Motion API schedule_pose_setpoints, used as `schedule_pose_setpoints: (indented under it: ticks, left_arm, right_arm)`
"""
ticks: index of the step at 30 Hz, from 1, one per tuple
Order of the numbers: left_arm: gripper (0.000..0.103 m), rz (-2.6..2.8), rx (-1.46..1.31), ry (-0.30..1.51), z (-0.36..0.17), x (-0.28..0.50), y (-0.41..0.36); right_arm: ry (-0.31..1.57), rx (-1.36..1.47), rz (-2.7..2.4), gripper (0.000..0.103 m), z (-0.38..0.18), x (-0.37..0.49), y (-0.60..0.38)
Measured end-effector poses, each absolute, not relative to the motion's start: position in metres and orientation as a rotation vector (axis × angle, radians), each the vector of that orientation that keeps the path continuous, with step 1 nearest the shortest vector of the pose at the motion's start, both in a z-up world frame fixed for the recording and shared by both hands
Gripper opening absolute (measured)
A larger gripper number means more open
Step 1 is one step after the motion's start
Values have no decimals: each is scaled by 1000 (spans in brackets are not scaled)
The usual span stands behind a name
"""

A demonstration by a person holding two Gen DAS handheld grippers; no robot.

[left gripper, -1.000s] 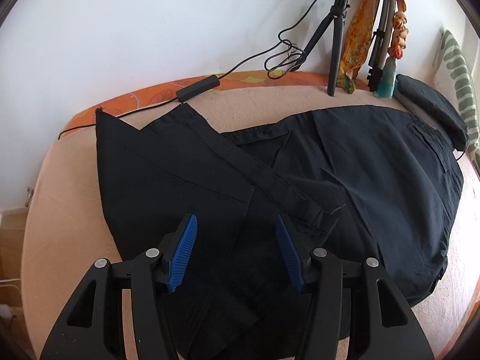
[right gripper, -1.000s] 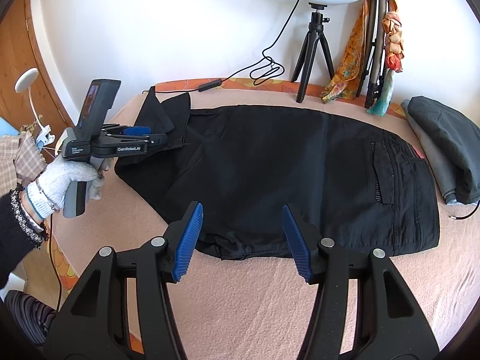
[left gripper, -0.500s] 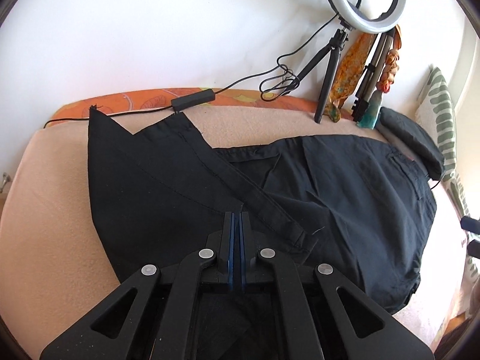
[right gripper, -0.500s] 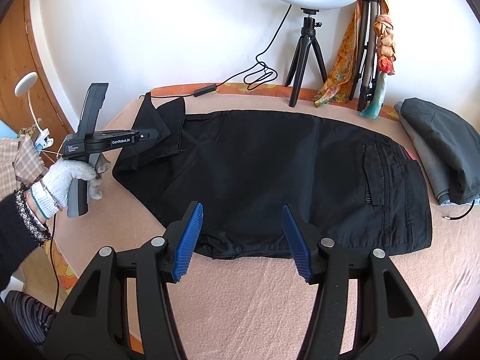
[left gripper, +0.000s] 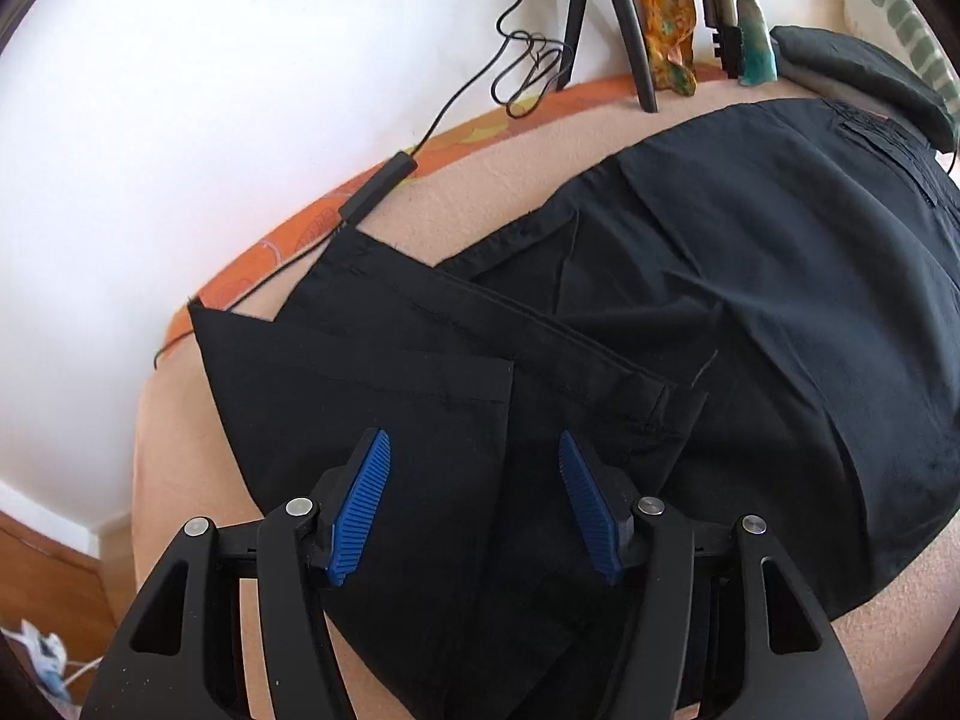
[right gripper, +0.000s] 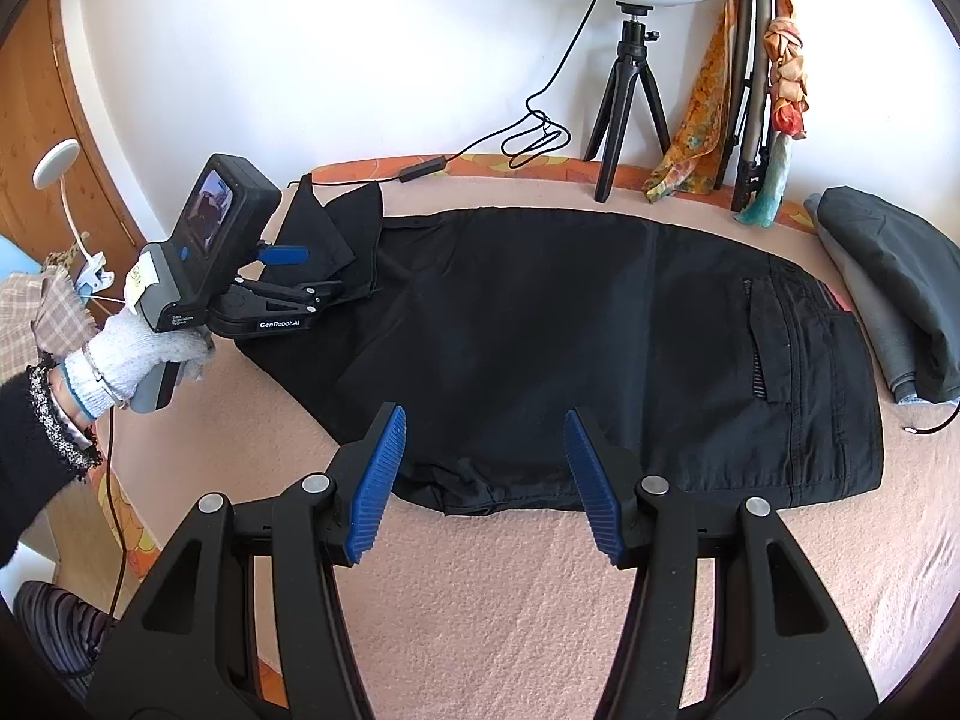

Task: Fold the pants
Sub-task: 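Fold the held leg hem over toward the waistband with the left tool, release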

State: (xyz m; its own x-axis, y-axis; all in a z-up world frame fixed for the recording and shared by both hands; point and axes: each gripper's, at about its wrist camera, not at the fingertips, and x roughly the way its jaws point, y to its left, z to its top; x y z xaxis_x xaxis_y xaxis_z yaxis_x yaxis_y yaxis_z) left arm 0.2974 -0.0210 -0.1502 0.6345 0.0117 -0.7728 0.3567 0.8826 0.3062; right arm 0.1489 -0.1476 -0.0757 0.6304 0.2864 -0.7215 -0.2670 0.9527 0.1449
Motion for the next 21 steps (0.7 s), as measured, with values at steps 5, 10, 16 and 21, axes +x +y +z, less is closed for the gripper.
schedule_pose_setpoints:
  ticks: [5,10,16,21]
  left_arm:
    - [32,-294,283,906,-149,315,2]
    - [6,-327,179,893,-149,313,18]
    - [3,-363,125,844,-132,299,26]
    - [3,-447,84,836,-119,285,22]
  right_arm:
    - [836,28,314,57,-78,150,-147]
    - [827,21,311,57,-77,148,-147]
    - [818,21,304,57,-74,147,-149]
    - [823,31,300,57,-76,148,-149]
